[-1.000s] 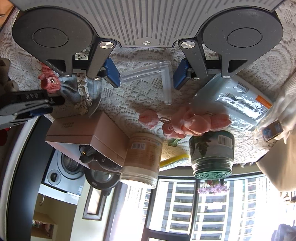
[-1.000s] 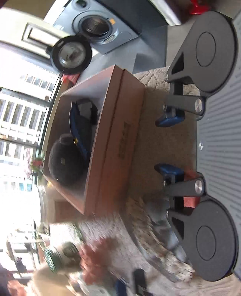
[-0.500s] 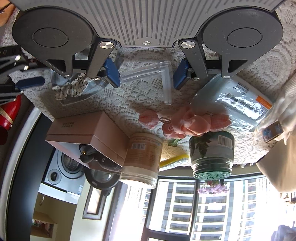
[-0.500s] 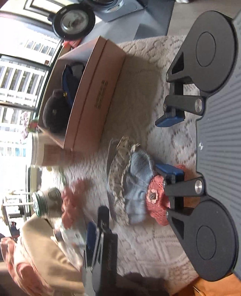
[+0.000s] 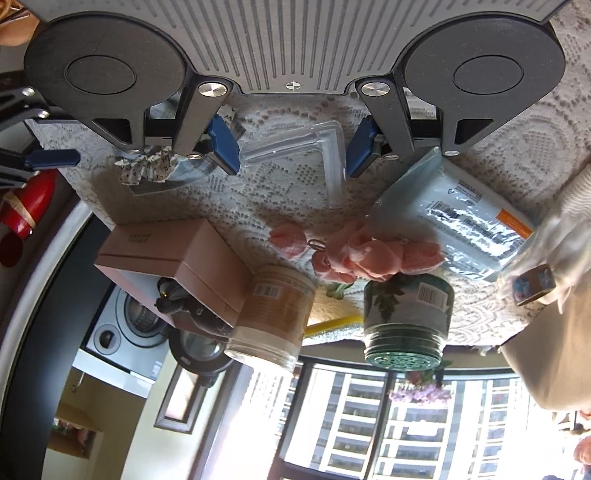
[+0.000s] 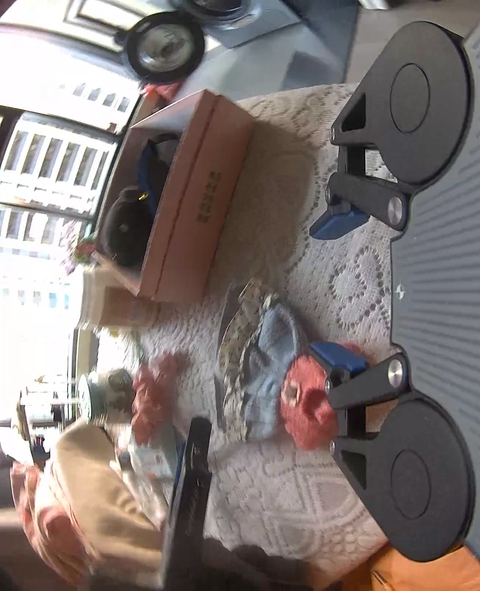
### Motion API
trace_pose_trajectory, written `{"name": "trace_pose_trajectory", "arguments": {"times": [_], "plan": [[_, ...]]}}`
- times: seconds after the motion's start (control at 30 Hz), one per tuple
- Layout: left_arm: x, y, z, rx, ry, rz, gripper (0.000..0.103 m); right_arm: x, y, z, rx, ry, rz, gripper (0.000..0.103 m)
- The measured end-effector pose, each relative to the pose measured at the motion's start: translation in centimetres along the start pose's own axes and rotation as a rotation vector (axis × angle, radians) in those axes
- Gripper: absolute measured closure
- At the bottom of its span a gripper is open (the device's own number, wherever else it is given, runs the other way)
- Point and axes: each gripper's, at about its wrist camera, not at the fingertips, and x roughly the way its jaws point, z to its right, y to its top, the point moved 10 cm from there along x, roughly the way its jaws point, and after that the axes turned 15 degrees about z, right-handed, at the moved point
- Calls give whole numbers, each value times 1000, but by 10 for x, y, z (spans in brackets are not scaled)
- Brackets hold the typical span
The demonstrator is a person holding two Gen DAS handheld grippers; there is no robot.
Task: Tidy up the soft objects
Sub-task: 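Close the right tool on the denim-and-pink knit garment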
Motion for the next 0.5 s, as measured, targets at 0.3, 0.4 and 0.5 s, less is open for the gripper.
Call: {"name": "trace_pose_trajectory", "arguments": {"times": [0.3,0.4,0.5], "plan": [[-6,0,1,47,28,-17,34,15,31,-39,35,167,34,32],[-6,-3,1,52,29,-30,34,32,34,-32,70,35,10,32],[-6,-4,1,55,27,-27,34,37,25,-14,194,18,-21,32]]}}
